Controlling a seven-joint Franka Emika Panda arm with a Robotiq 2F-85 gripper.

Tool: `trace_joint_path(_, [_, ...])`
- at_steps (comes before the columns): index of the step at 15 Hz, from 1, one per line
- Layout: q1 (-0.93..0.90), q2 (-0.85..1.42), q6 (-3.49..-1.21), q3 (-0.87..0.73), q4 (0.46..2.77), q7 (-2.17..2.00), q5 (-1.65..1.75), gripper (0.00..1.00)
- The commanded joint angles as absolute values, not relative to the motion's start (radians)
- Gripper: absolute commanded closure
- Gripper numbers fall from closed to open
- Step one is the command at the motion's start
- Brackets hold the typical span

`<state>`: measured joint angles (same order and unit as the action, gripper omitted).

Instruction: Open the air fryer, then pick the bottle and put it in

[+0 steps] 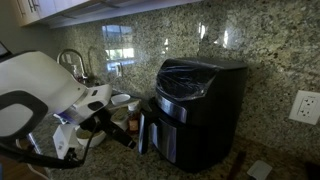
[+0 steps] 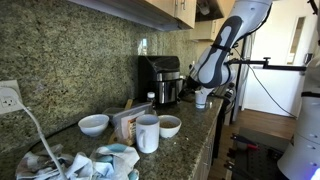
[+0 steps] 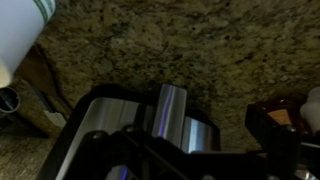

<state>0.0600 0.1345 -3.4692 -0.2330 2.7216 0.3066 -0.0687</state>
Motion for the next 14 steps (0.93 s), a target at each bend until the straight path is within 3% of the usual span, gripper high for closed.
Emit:
trace_joint_path(1, [0.105,0.172,-3.464,-0.243,2.633,0.273,-0.044,0.00])
trace_joint_path(14, [0.143,0.226,-3.461,-0.201,2.550,0.190,-0.001,0.00])
